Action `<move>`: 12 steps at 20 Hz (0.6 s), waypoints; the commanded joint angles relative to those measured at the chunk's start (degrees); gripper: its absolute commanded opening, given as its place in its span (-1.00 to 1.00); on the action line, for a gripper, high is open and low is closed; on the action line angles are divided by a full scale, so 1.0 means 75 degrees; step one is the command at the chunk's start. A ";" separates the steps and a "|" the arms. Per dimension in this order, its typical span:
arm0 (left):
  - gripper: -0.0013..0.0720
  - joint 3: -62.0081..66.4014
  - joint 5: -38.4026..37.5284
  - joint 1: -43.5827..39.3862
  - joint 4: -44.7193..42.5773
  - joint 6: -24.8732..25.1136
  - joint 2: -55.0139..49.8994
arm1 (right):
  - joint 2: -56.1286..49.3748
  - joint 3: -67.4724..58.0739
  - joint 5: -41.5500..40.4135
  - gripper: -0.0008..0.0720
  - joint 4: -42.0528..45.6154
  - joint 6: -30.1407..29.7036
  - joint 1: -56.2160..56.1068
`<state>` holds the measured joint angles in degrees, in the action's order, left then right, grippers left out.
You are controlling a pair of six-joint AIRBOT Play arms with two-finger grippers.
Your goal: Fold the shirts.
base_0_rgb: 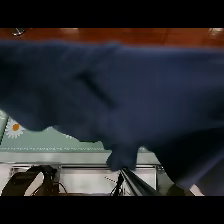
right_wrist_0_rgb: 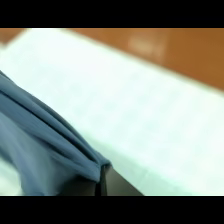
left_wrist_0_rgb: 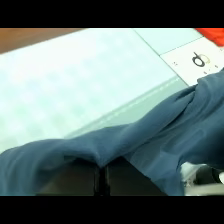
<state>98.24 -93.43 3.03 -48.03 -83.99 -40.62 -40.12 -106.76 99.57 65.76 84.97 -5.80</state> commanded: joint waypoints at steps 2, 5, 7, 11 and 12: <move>-0.91 -0.2177 -0.0487 0.0006 -0.0227 -0.0251 0.1332 | 0.0874 0.2352 0.0443 -0.92 0.0020 0.0248 0.0003; -0.91 -0.4503 0.0015 0.0006 -0.0224 -0.0236 0.1757 | 0.1075 0.4386 -0.0213 -0.92 0.0020 0.0154 0.0003; -0.91 -0.5724 0.1037 0.0006 -0.0181 0.0318 0.1597 | 0.0868 0.5514 -0.1218 -0.92 0.0044 -0.0128 0.0003; -0.91 -0.6394 0.2943 -0.0090 0.0090 0.1137 0.0064 | -0.0976 0.5989 -0.2888 -0.92 0.0548 -0.0280 0.0006; -0.91 -0.6397 0.3378 -0.0192 0.0096 0.1139 -0.0452 | -0.1582 0.5989 -0.3418 -0.92 0.0560 -0.0274 0.0006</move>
<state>54.08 -78.67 2.48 -48.42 -78.85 -36.88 -43.18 -65.06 84.79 68.07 83.68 -5.80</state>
